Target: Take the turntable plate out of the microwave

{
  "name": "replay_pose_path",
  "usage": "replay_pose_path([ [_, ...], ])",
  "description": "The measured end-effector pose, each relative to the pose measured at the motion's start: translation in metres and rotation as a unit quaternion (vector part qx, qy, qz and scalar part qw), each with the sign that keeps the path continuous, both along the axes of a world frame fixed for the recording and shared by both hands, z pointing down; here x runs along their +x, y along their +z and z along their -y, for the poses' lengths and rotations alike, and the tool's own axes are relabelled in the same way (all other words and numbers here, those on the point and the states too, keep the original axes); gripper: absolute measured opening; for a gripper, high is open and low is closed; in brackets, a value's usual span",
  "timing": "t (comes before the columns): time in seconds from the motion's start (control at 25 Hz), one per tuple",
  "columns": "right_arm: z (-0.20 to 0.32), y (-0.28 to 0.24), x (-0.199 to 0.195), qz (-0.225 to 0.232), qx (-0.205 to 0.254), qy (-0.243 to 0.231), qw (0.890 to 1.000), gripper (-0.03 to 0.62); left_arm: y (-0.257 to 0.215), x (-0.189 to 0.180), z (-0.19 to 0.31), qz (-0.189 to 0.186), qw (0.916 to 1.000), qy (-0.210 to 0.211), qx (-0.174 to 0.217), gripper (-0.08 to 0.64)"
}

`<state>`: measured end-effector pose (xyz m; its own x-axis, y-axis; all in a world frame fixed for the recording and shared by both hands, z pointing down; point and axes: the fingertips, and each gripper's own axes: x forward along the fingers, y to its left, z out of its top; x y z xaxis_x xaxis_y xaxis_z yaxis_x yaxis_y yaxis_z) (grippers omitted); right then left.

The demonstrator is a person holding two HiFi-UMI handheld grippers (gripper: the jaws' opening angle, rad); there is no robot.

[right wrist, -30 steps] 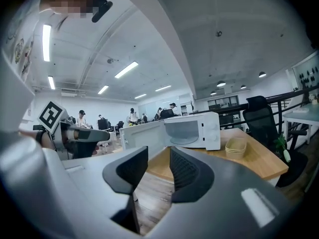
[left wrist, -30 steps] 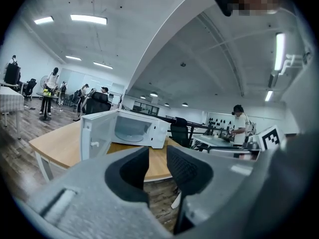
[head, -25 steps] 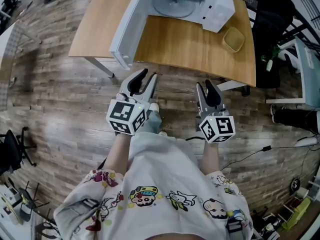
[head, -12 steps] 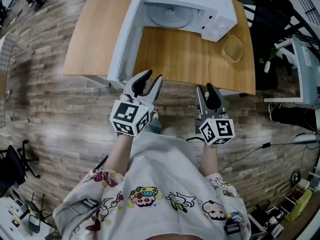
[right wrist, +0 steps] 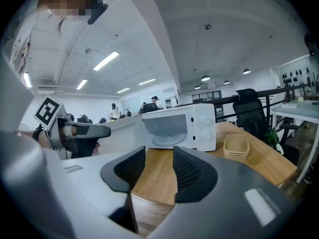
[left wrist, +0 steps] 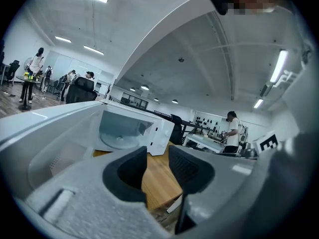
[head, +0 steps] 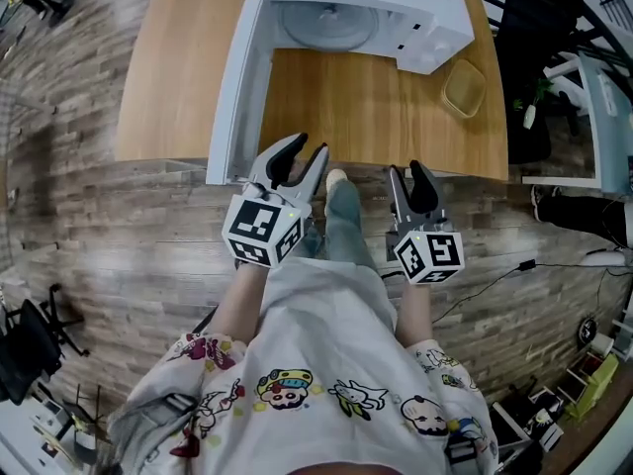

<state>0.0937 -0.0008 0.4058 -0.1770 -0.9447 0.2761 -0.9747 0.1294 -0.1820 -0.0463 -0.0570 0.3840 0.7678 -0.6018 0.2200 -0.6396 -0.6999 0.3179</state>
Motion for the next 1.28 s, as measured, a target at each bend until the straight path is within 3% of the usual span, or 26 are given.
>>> replay_pose_path([
  [0.36, 0.082, 0.001, 0.026, -0.001, 0.002, -0.035, 0.999, 0.170, 0.005, 0.021, 0.064, -0.001, 0.9994, -0.034, -0.006, 0.132],
  [0.72, 0.167, -0.003, 0.041, 0.008, 0.010, -0.100, 0.995, 0.172, -0.002, 0.045, 0.134, -0.006, 0.9966, -0.083, 0.000, 0.140],
  [1.28, 0.227, 0.000, 0.052, 0.050, 0.006, -0.163, 0.985, 0.173, 0.001, 0.060, 0.185, -0.012, 0.9907, -0.135, -0.009, 0.144],
])
